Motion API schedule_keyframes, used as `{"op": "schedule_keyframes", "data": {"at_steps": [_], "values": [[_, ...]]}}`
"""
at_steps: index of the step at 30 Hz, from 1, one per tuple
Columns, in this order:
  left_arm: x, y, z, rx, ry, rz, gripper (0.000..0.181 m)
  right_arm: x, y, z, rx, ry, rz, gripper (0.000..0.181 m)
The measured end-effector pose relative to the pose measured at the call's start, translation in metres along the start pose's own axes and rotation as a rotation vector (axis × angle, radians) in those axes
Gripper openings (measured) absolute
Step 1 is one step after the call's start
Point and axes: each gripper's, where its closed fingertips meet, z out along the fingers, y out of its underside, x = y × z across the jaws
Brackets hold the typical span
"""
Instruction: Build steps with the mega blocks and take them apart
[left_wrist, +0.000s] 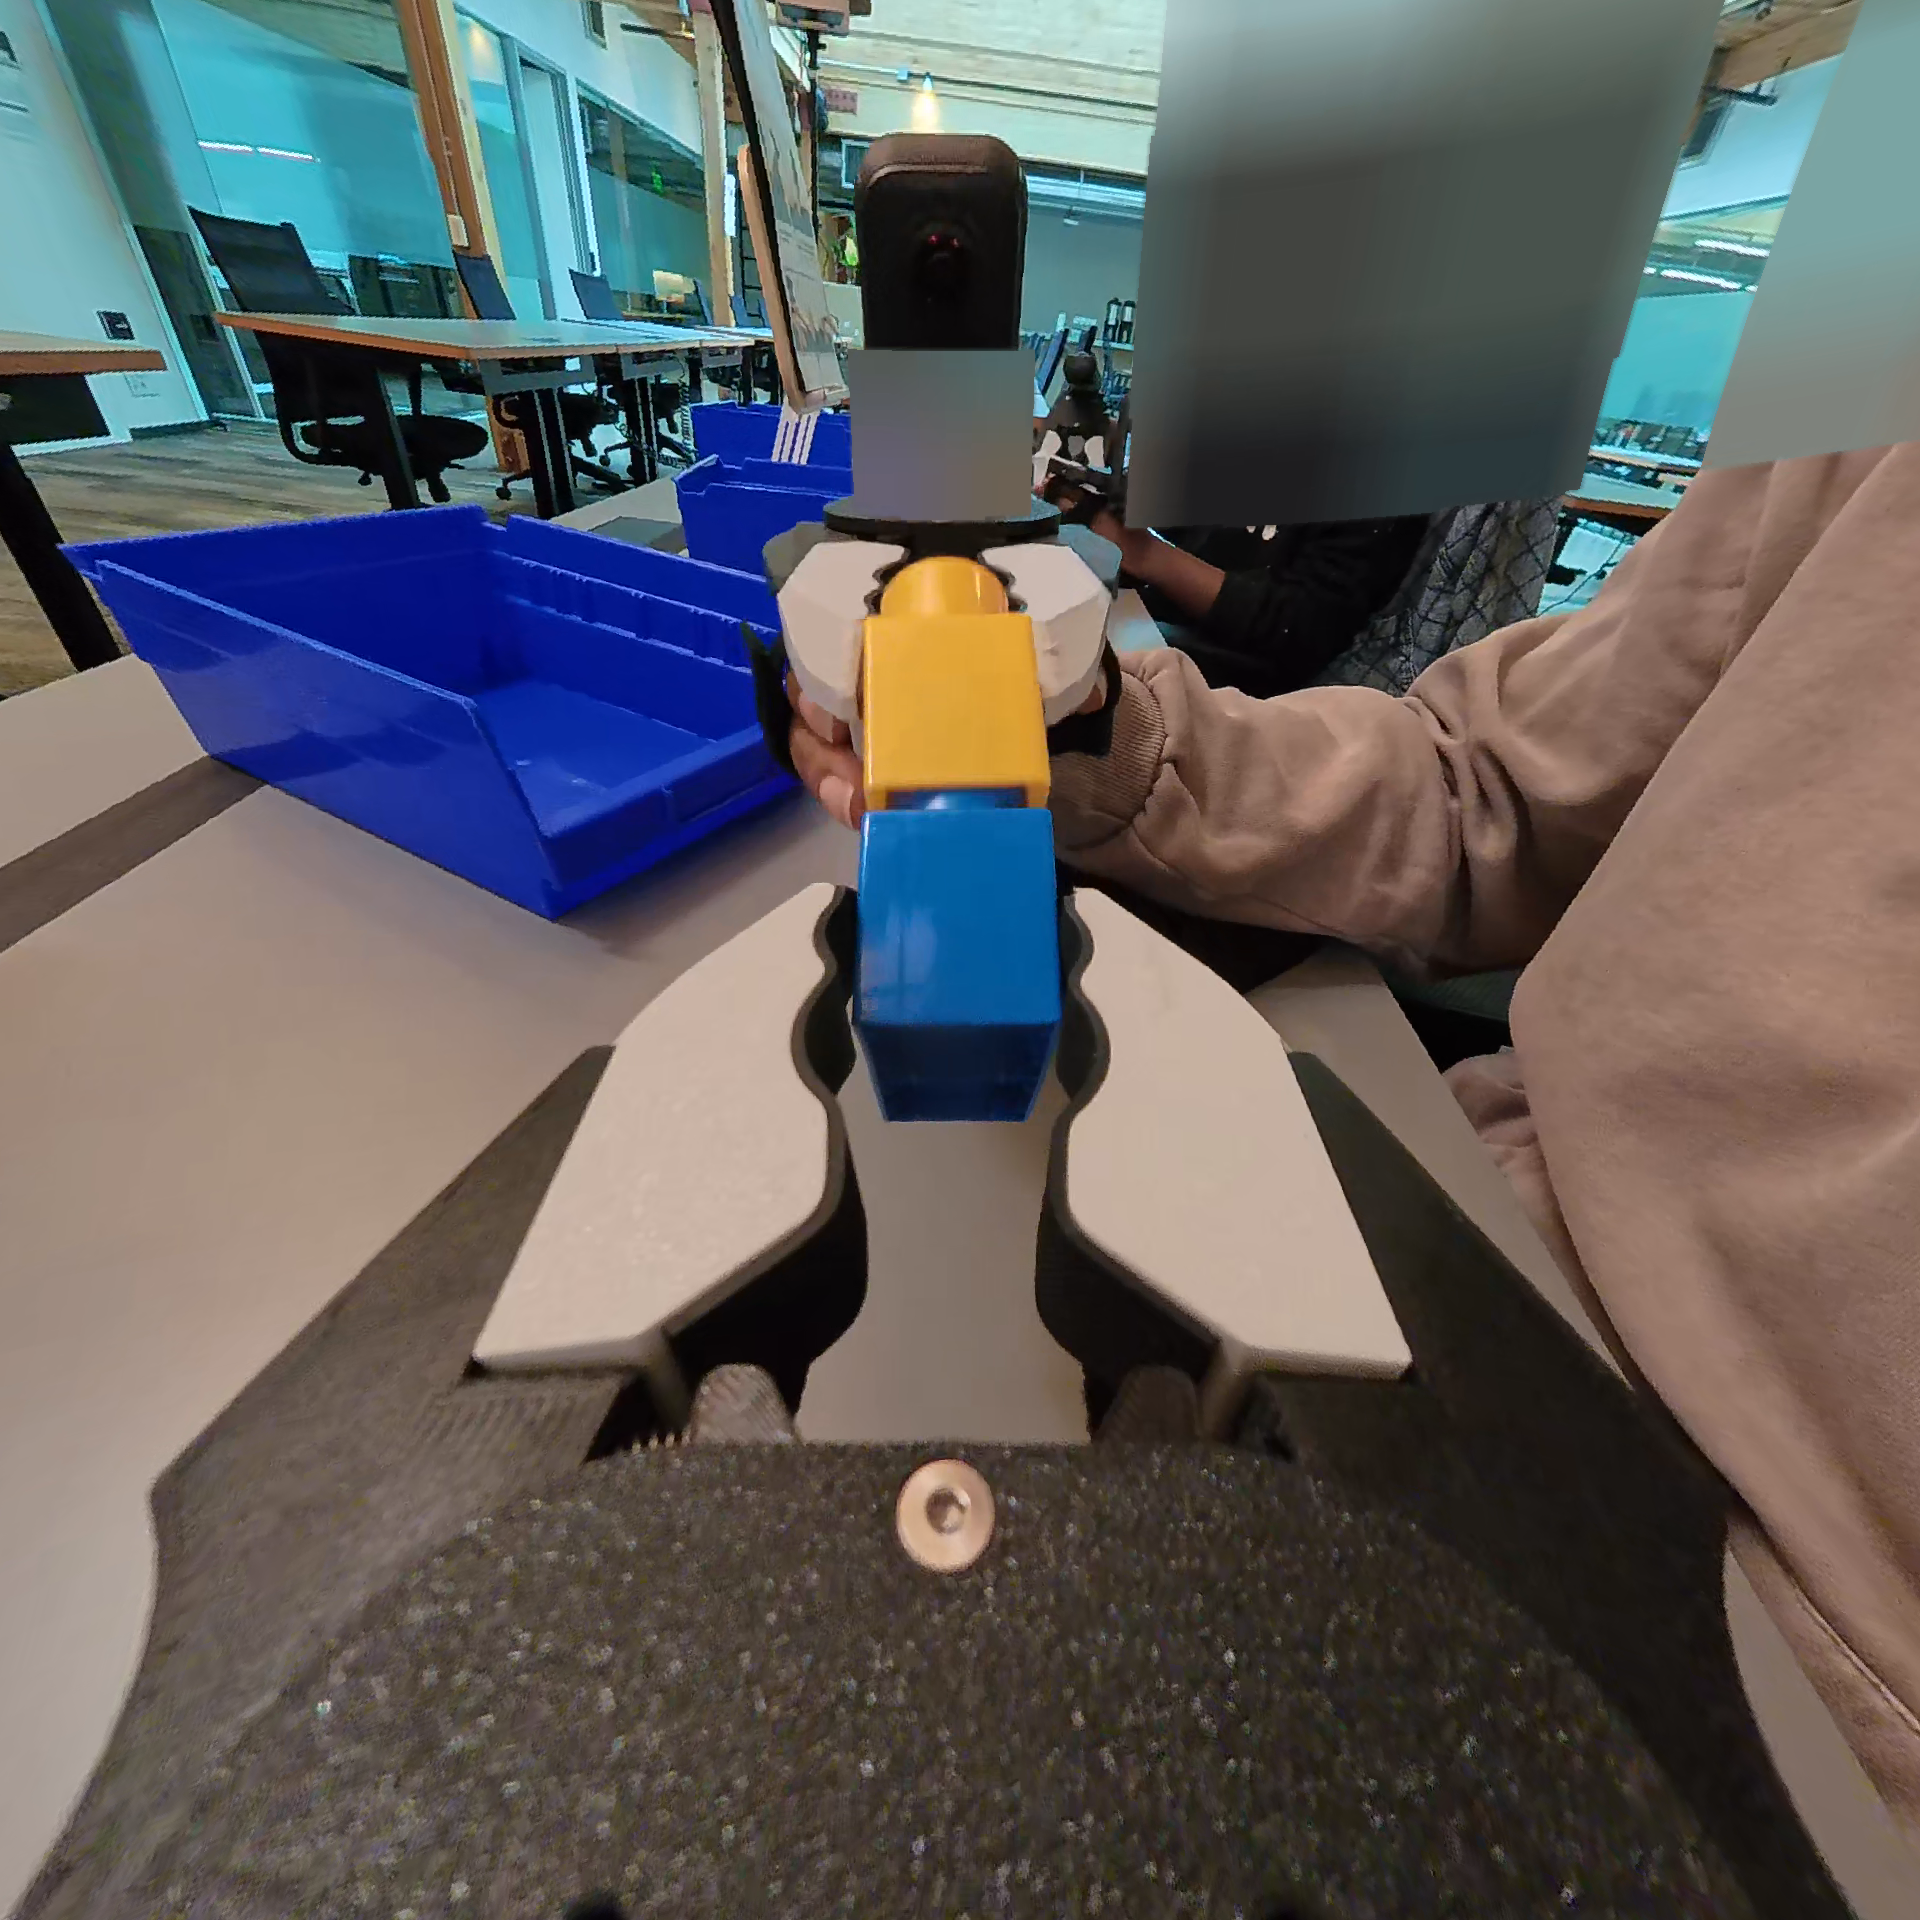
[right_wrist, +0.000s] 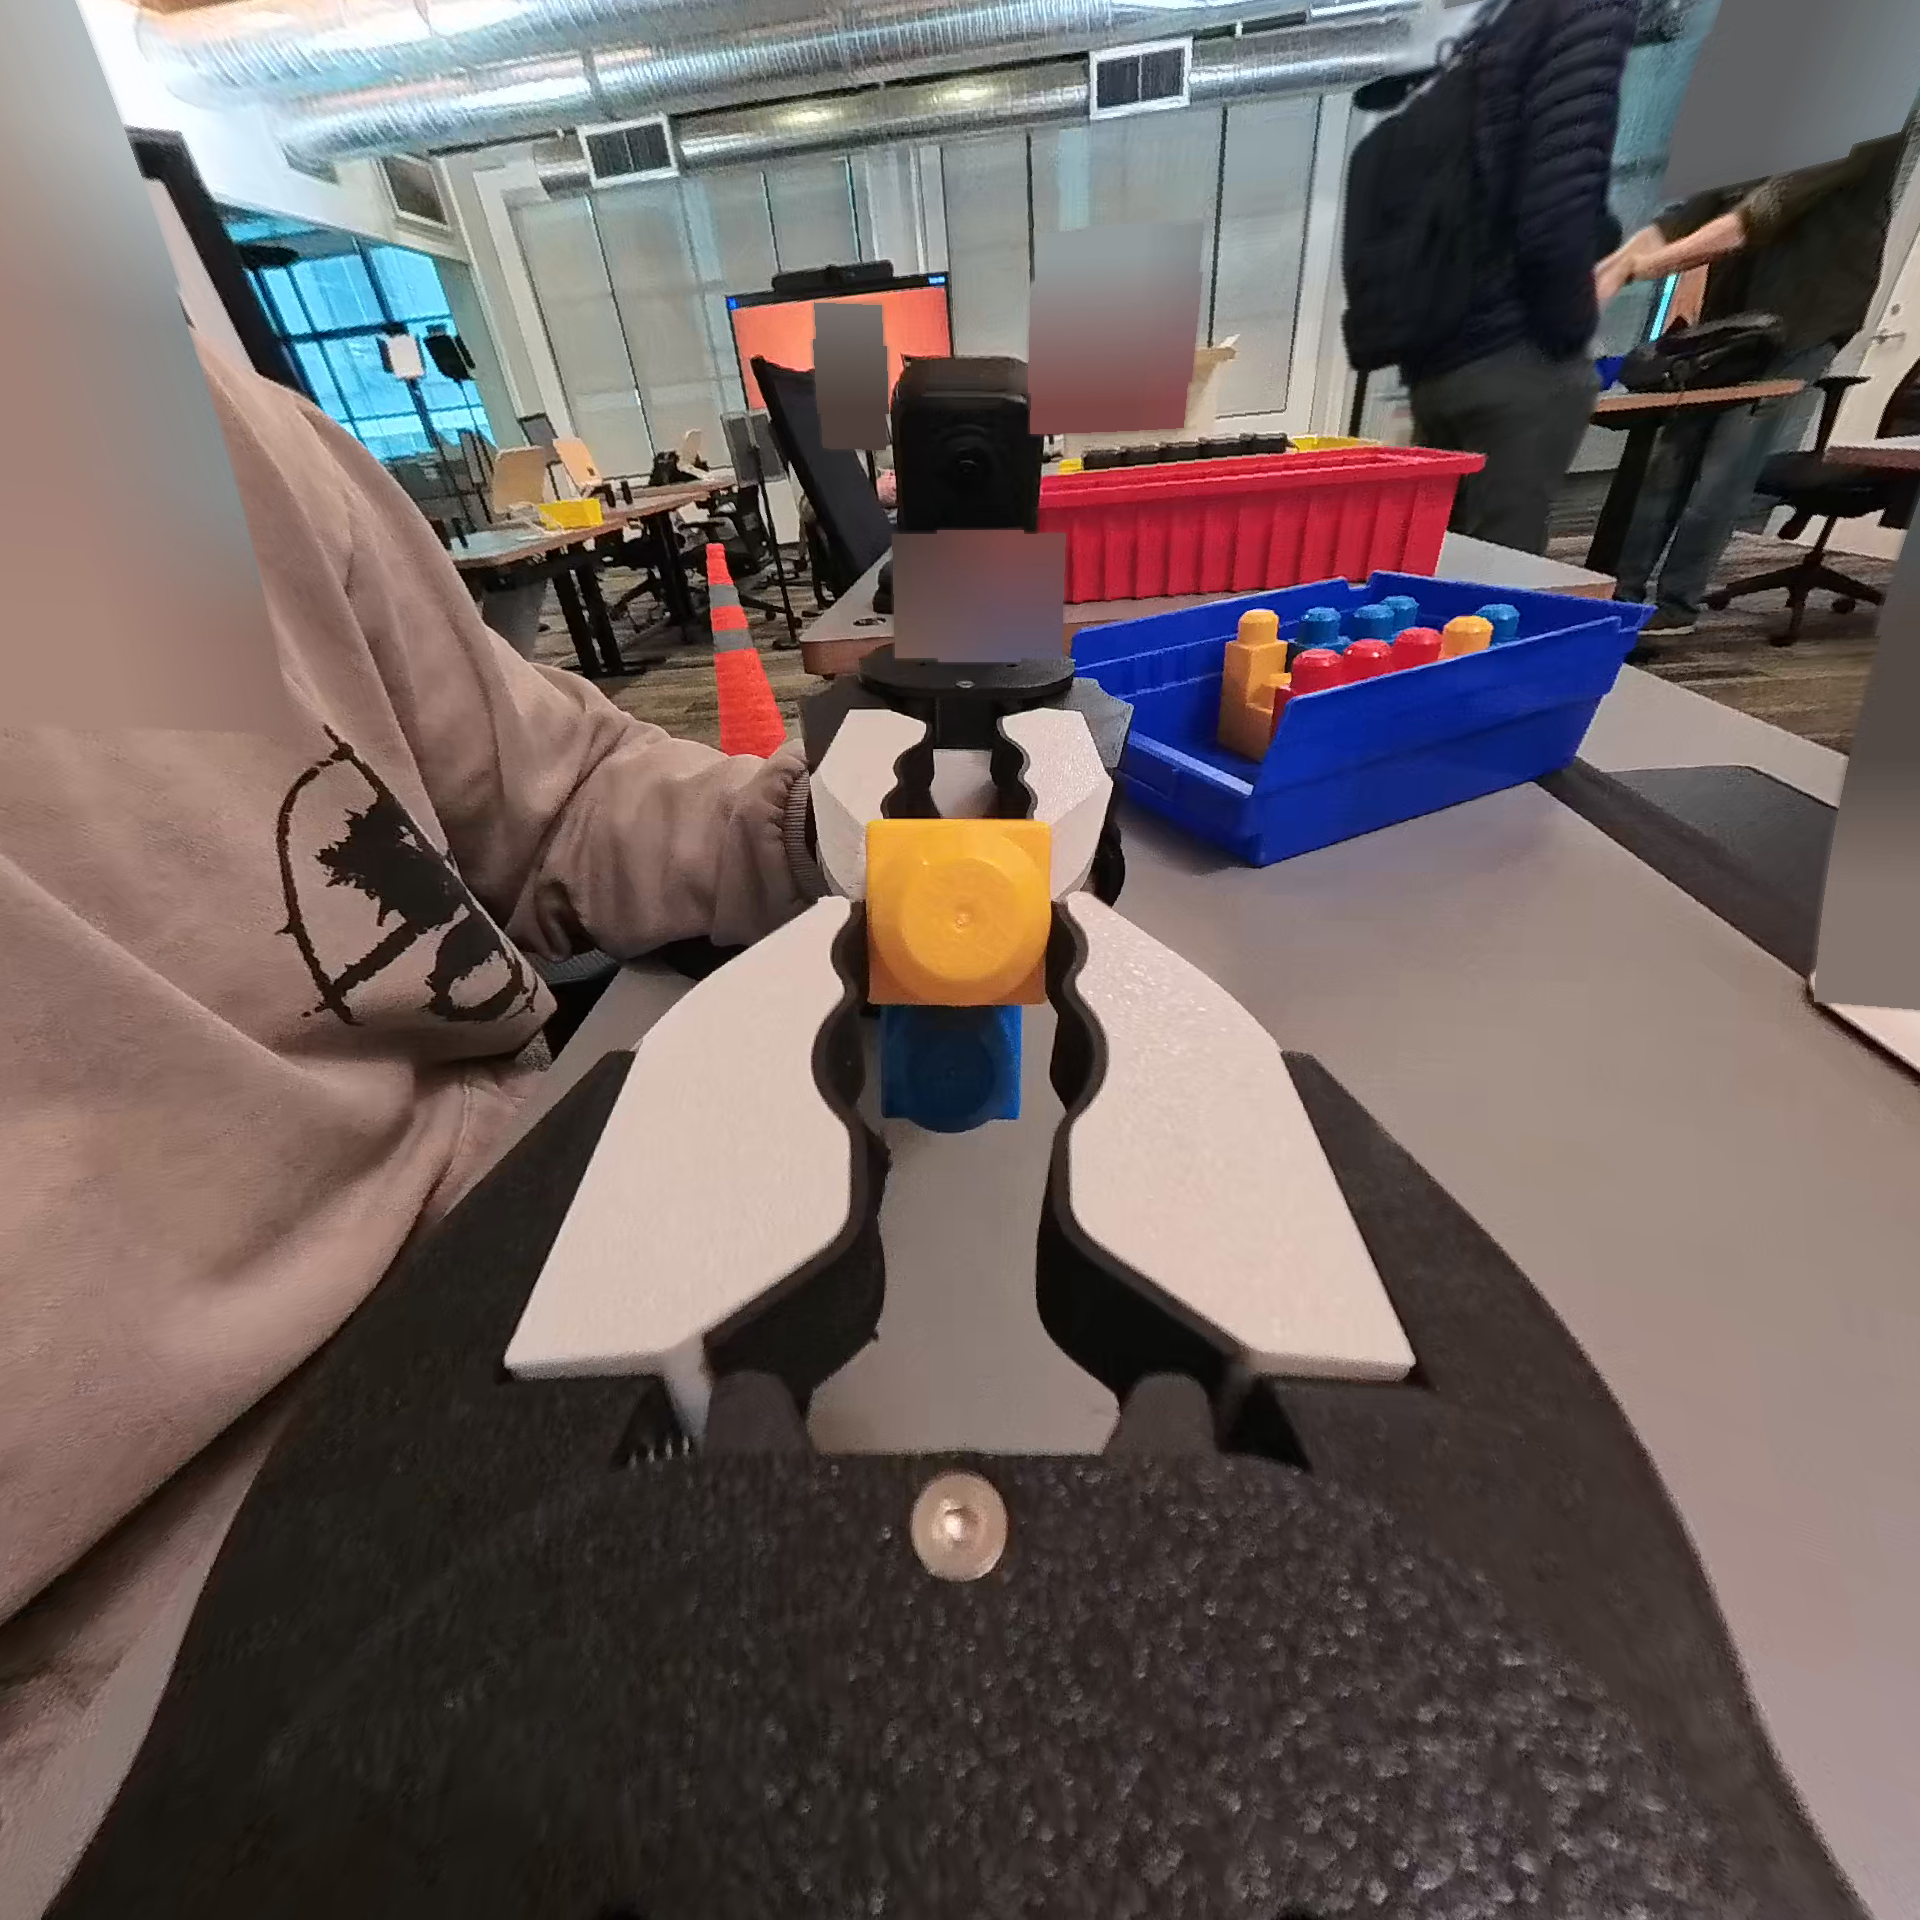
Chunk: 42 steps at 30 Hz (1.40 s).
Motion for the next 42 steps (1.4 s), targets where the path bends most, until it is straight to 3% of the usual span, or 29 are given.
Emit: {"op": "schedule_keyframes", "data": {"at_steps": [4, 10, 15, 20, 23, 31, 38, 42], "values": [[-0.012, -0.004, -0.013, 0.022, -0.046, -0.003, 0.037, 0.008, -0.026, -0.029, 0.098, 0.066, -0.025, 0.032], [-0.034, -0.010, -0.023, 0.062, -0.158, 0.000, 0.037, 0.042, -0.049, -0.091, 0.006, 0.346, -0.139, 0.033], [-0.054, -0.006, -0.031, 0.080, -0.258, -0.003, 0.037, 0.104, -0.045, -0.158, -0.351, 0.608, -0.153, 0.033], [-0.056, -0.005, -0.031, 0.084, -0.265, 0.000, 0.037, 0.161, -0.005, -0.206, -0.700, 0.649, 0.014, 0.033], [-0.054, -0.004, -0.029, 0.075, -0.264, 0.012, 0.037, 0.177, 0.036, -0.206, -0.862, 0.590, 0.127, 0.033], [-0.049, -0.005, -0.027, 0.081, -0.243, 0.009, 0.037, 0.186, 0.117, -0.176, -1.087, 0.487, 0.247, 0.033], [-0.039, -0.011, -0.023, 0.096, -0.213, 0.028, 0.036, 0.187, 0.118, -0.171, -1.061, 0.476, 0.241, 0.041], [-0.036, -0.012, -0.021, 0.106, -0.198, 0.018, 0.036, 0.179, 0.084, -0.176, -0.979, 0.537, 0.183, 0.051]]}}
